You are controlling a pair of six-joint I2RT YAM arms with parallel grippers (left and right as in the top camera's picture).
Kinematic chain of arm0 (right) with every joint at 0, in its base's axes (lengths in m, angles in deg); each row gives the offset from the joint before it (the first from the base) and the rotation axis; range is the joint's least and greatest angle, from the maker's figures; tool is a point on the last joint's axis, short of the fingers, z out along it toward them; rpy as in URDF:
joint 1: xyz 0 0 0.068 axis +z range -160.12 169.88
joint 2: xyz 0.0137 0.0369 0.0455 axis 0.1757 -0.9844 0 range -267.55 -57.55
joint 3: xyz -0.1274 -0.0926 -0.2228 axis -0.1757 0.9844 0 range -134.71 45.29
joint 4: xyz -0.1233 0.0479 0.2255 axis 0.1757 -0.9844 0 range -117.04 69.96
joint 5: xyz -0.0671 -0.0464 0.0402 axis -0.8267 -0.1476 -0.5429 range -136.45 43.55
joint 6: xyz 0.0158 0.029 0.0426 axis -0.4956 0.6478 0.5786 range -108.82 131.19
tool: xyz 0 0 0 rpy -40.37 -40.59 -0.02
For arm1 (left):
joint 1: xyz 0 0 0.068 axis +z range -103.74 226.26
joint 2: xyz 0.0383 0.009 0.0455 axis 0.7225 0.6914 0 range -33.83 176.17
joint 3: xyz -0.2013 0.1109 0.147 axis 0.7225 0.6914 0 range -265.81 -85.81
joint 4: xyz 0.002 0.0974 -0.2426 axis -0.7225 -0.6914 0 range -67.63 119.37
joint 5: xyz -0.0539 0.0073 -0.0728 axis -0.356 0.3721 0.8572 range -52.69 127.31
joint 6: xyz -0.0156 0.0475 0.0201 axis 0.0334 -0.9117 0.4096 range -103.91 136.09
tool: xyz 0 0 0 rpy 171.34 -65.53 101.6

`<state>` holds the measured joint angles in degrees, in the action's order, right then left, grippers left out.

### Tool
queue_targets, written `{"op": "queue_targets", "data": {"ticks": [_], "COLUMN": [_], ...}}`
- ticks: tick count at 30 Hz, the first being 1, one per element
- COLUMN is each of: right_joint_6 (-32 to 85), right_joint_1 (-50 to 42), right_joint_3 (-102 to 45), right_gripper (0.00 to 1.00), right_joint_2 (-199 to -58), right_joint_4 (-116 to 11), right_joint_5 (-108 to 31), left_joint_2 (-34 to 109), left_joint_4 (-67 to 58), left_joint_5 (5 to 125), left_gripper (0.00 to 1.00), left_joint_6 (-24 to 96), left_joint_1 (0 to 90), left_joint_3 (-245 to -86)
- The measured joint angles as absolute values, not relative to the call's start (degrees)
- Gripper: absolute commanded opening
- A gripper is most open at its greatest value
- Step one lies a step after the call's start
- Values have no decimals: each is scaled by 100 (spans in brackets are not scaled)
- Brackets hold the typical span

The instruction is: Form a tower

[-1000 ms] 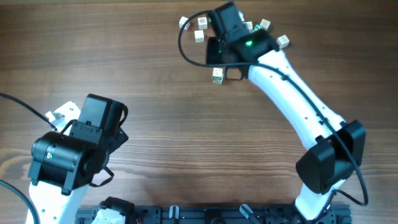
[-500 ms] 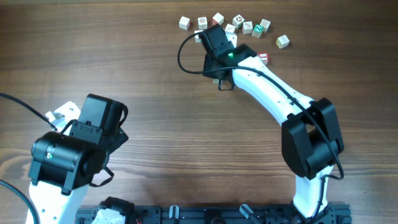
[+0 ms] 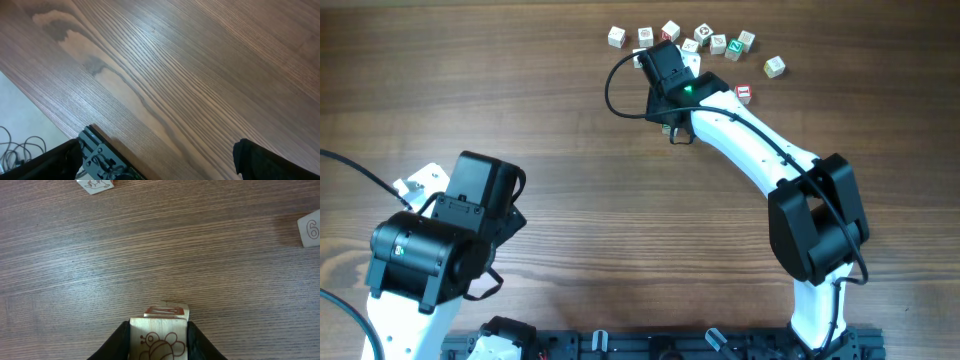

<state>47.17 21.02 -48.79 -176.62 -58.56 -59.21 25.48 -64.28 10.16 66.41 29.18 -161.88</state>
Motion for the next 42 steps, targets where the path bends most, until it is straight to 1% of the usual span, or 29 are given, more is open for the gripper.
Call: {"op": "queue_targets", "data": {"ticks": [5, 6, 13, 15, 16, 17, 18, 22, 25, 29, 33, 34, 35, 36, 42], "right_joint_6": [4717, 4717, 4719, 4719, 4730, 4737, 4739, 4783, 5052, 5216, 5218, 5216, 5218, 5213, 5255], "right_joint_1": [2102, 2102, 2102, 2102, 2102, 2102, 2102, 2102, 2102, 2102, 2091, 2091, 2091, 2091, 2091], "right_joint_3": [-4846, -4846, -4846, -4846, -4846, -4846, -4846, -4846, -4846, -4811, -4809, -4809, -4809, -4809, -4811], "right_gripper": [32, 34, 41, 50, 73, 89, 99, 99, 99, 99, 99, 97, 91, 88, 70], "right_joint_2": [-17662, -17662, -17662, -17662, -17662, -17662, -17662, -17662, -17703, -18226, -18254, -18254, -18254, -18254, -18403], "right_joint_4": [-5830, -5830, -5830, -5832, -5830, -5830, -5830, -5858, -5957, -6000, -5983, -5981, -5981, -5978, -5804], "right_joint_5": [-5960, -5960, -5962, -5962, -5962, -5964, -5964, -5977, -5982, -5934, -5892, -5892, -5892, -5890, -5908], "left_joint_2": [2548, 2548, 2548, 2548, 2548, 2548, 2548, 2548, 2548, 2548, 2548, 2548, 2548, 2548, 2548], "left_joint_4": [-6428, -6428, -6428, -6428, -6428, -6428, -6428, -6428, -6428, -6428, -6428, -6428, -6428, -6428, -6428], "left_joint_5": [1018, 1016, 1018, 1018, 1018, 1016, 1018, 1018, 1018, 1018, 1016, 1016, 1018, 1018, 1018], "left_gripper": [100, 100, 100, 100, 100, 100, 100, 100, 100, 100, 100, 100, 100, 100, 100], "left_joint_6": [6641, 6641, 6641, 6643, 6641, 6641, 6641, 6641, 6641, 6641, 6641, 6643, 6641, 6641, 6641], "left_joint_1": [2918, 2918, 2918, 2918, 2918, 2918, 2918, 2918, 2918, 2918, 2918, 2918, 2918, 2918, 2918], "left_joint_3": [-16188, -16188, -16188, -16188, -16188, -16188, -16188, -16188, -16188, -16188, -16188, -16188, -16188, -16188, -16188]}}
